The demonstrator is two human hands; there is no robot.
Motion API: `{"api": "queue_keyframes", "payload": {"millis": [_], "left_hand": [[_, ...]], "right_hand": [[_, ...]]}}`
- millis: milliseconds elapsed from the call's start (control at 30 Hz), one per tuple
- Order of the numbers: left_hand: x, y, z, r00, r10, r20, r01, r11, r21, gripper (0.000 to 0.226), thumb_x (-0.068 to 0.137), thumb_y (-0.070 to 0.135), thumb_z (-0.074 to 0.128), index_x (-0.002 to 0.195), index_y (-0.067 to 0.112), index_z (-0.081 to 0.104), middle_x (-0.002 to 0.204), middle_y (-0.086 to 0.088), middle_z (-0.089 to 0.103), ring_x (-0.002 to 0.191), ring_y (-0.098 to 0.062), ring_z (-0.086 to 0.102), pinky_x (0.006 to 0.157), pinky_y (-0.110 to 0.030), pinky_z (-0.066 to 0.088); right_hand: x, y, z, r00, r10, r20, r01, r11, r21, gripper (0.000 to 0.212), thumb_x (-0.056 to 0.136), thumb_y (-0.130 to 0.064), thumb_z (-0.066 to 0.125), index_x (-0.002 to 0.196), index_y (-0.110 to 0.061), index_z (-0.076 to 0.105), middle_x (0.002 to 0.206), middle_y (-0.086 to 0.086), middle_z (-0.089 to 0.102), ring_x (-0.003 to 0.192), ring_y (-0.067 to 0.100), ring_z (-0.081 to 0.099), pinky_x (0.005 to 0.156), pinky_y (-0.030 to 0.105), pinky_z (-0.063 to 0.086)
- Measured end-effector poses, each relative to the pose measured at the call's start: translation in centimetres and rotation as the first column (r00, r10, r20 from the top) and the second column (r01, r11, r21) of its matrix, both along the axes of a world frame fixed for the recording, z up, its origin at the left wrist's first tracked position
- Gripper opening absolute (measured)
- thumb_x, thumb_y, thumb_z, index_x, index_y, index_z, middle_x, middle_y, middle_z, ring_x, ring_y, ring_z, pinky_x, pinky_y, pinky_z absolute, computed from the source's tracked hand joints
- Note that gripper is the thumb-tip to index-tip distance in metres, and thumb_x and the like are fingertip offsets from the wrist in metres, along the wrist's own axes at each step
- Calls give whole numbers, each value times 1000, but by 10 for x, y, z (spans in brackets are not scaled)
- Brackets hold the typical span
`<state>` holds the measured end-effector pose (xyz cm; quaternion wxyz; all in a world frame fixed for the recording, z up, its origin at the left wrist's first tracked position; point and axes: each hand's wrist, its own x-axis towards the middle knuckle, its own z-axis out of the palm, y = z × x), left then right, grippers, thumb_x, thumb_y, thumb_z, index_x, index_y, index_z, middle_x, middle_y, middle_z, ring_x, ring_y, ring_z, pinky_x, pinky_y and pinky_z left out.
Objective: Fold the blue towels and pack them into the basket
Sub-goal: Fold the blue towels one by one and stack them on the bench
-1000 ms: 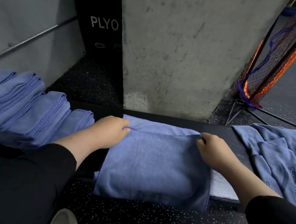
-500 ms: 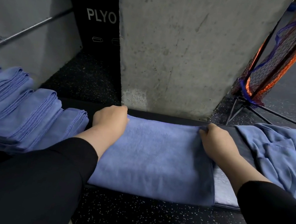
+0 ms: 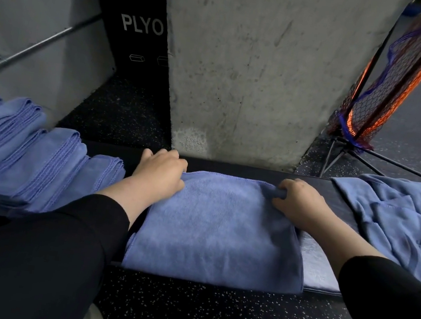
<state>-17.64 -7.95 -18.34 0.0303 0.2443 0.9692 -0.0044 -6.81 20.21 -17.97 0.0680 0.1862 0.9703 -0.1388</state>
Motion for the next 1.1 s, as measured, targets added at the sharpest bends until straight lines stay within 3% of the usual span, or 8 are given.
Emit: {"api": "queue_keyframes", "payload": {"millis": [100,233,367,533,667,767,933,1100], "left_hand": [[4,-7,8,999,18,48,-23,993,114,6,87,23,59,89,24,54,93,8,48,95,-17,48,81,-35,28],[14,-19,28,973,14,232,-120,887,446,13,85,12,62,91,19,54,81,3,59,71,-16,51,60,-29,37],[21,-32,52,959,41,282,-221,730,647,18,89,14,72,101,21,61,88,-1,68,78,-13,60,61,-14,39],[38,-47,80,959,85,272,-282,427,859,10,90,17,74,85,9,71,72,-1,62,62,-5,48,57,-19,38],[53,-47,126,977,-13,212,-210,108,972,9,87,32,73,81,27,68,79,-3,59,77,-16,50,73,-37,39],[64,-47,155,977,-60,206,-210,-64,976,11,88,35,70,78,34,71,86,0,66,84,-17,56,79,-40,44],[79,-49,162,958,-137,250,-270,-154,950,17,100,20,61,85,24,68,88,2,71,85,-12,63,83,-39,48],[88,-52,173,961,-145,234,-258,-175,950,15,104,17,54,95,21,64,94,3,73,89,-12,68,83,-36,55]], "right_hand": [[4,-1,12,995,-18,-98,9,995,-95,16,83,-25,67,92,-19,55,89,2,58,87,28,54,69,33,37],[13,-1,36,972,-54,-230,-5,968,-251,23,86,-19,69,77,-16,49,68,-1,51,65,17,45,53,29,31],[27,-1,67,939,-109,-326,-19,930,-368,32,90,-23,71,72,-15,45,65,-1,46,58,12,37,51,30,27],[48,5,98,880,-196,-433,-129,778,-615,18,91,-22,71,81,-16,58,70,-3,60,70,13,54,67,37,50],[65,-11,140,701,-280,-656,-280,738,-614,7,95,-14,66,91,-15,60,72,-7,61,64,1,52,61,19,46],[73,-20,164,618,-368,-695,-330,681,-653,7,95,-20,67,92,-20,60,78,-5,65,73,9,59,64,35,54],[85,-26,182,577,-387,-719,-339,688,-642,8,98,-24,63,92,-27,59,70,-16,65,69,5,57,65,37,50],[92,-24,188,603,-368,-707,-339,685,-645,5,102,-27,56,98,-29,58,75,-4,63,67,18,51,48,25,44]]}}
